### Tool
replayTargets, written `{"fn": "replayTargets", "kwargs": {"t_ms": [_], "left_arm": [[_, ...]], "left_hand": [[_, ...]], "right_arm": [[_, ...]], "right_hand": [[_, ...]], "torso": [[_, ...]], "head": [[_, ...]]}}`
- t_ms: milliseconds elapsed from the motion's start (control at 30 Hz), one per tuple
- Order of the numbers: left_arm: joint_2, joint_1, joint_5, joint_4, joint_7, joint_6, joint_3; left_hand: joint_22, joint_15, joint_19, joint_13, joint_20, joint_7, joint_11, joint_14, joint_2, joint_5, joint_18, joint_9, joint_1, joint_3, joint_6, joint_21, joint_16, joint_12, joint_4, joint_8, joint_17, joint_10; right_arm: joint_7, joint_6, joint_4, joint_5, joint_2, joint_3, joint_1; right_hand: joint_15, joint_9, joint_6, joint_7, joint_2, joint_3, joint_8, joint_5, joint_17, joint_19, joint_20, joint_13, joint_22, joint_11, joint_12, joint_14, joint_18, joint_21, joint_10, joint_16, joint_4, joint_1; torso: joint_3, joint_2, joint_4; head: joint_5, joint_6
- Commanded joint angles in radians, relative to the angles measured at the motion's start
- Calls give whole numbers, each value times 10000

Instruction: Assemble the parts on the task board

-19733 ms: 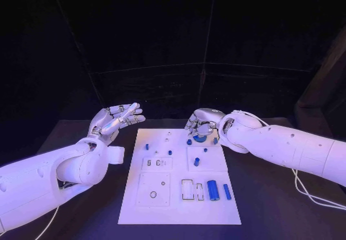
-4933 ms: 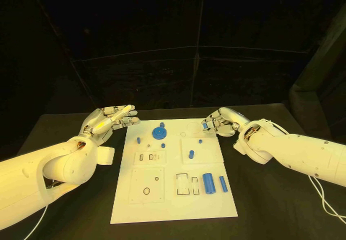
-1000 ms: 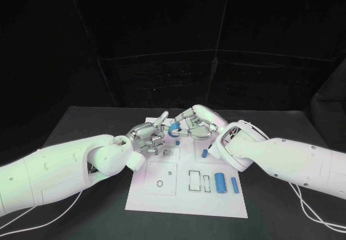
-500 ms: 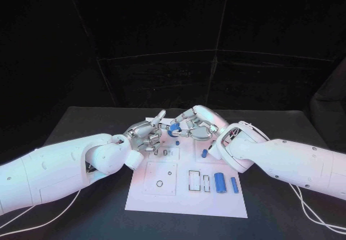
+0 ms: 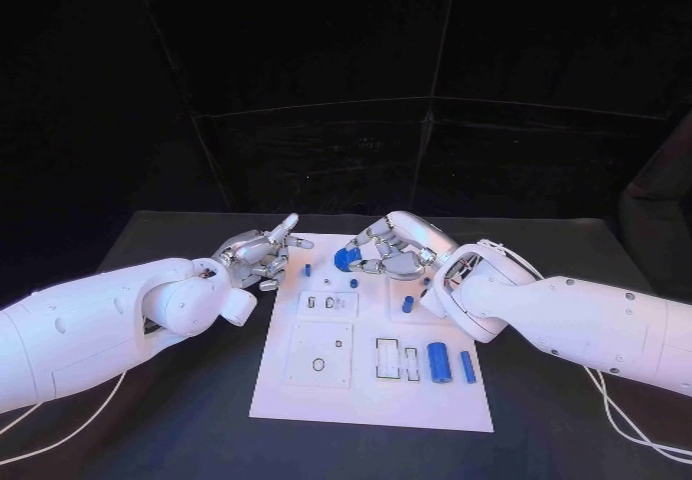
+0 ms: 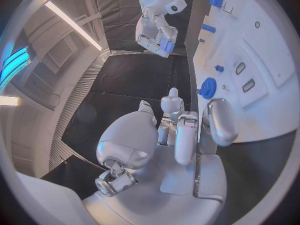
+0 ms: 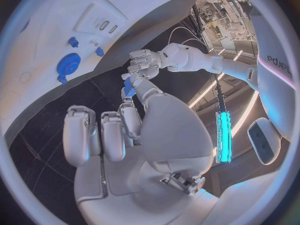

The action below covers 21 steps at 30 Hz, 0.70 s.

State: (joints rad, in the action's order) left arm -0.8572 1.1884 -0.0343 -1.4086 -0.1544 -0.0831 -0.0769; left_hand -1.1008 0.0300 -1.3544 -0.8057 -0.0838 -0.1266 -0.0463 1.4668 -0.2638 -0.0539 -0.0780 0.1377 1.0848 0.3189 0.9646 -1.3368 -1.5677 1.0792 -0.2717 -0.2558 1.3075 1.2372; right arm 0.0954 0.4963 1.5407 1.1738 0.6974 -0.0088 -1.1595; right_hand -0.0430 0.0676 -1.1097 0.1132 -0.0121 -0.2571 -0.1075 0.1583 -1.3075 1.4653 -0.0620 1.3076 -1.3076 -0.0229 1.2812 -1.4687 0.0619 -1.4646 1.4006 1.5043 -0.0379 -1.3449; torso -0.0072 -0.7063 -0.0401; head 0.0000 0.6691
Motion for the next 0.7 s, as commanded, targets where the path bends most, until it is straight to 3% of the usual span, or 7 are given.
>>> {"fn": "replayTargets", "kwargs": {"t_ms": [33,133,267,400,467,533,700], "left_arm": [[-159,107,84,-13,-871,-634,14],[-372,178,394,-130,-1363,-974,12],[-570,219,761,-344,-1993,-1241,11],[-688,238,890,-580,-2582,-1301,10],[-728,244,925,-717,-2884,-1325,10],[-752,248,943,-835,-3115,-1372,10],[-785,253,960,-1030,-3370,-1482,10]], "left_hand": [[1134,-81,625,824,-25,-29,-7,910,74,16,-363,68,278,-33,-109,674,161,-630,120,-7,2209,-494],[2236,-110,1235,1740,-54,-64,-48,680,200,21,-556,125,514,-31,-217,1393,517,-1356,221,-26,1531,-1053],[5274,-188,2921,2259,-134,-119,-135,-251,360,0,-1063,220,1074,-130,-243,3538,1988,-2094,568,-116,-762,-1695],[5893,-224,3118,2738,-191,-159,-184,-1158,438,16,-1063,235,1491,-217,-191,4408,3838,-2742,907,-156,-2992,-2100],[6361,-275,3203,3102,-274,-224,-291,-2025,557,26,-1040,201,1626,-185,-236,5089,5836,-3241,1069,-112,-5135,-2436],[6763,-366,3169,3409,-322,-281,-339,-2399,736,3,-1065,168,1706,-118,-259,5644,7193,-3616,1215,-74,-6368,-2600],[7399,-472,2942,4015,-416,-368,-419,-2315,859,10,-1072,103,1738,-73,-237,6465,8014,-4243,1411,-33,-6784,-2687]], "right_arm": [[-1616,-779,-16,1365,-110,3,-17],[-2256,-1097,-118,1952,-289,2,-18],[-2985,-1396,-293,2657,-584,-1,-19],[-3490,-1568,-543,3181,-947,-9,-19],[-3657,-1666,-697,3373,-1151,-32,-17],[-3743,-1730,-788,3489,-1289,-127,-17],[-3823,-1843,-957,3634,-1552,-247,-13]], "right_hand": [[-61,27,-206,-73,52,0,-45,-60,-1219,91,42,33,-304,12,-25,-729,-144,-55,-17,56,-50,-34],[-63,27,-221,-76,55,-22,-49,-134,-1224,94,44,30,-310,13,-33,-729,-146,-56,-17,57,-70,-16],[-64,28,-233,-82,68,-42,-54,-165,-1209,95,45,-17,-310,17,-88,-726,-146,-56,-47,49,-82,-15],[-65,28,-233,-82,71,-50,-53,-175,-1202,93,45,-52,-305,19,-129,-724,-145,-53,-70,46,-88,-15],[-65,27,-232,-82,72,-54,-52,-178,-1201,89,45,-57,-296,19,-135,-724,-143,-49,-74,45,-90,-16],[-65,27,-232,-82,72,-54,-52,-178,-1201,89,45,-57,-296,19,-135,-724,-143,-49,-74,45,-90,-16],[-66,27,-231,-82,75,-59,-51,-183,-1202,94,45,-52,-309,20,-130,-724,-145,-55,-71,45,-92,-16]], "torso": [[-16,4,-5],[-10,7,-29],[-44,14,-57],[-32,12,-32],[-21,8,-23],[-19,3,-26],[-13,-2,-14]], "head": [[-34,76],[-43,120],[-78,182],[-4,226],[17,256],[39,288],[119,401]]}}
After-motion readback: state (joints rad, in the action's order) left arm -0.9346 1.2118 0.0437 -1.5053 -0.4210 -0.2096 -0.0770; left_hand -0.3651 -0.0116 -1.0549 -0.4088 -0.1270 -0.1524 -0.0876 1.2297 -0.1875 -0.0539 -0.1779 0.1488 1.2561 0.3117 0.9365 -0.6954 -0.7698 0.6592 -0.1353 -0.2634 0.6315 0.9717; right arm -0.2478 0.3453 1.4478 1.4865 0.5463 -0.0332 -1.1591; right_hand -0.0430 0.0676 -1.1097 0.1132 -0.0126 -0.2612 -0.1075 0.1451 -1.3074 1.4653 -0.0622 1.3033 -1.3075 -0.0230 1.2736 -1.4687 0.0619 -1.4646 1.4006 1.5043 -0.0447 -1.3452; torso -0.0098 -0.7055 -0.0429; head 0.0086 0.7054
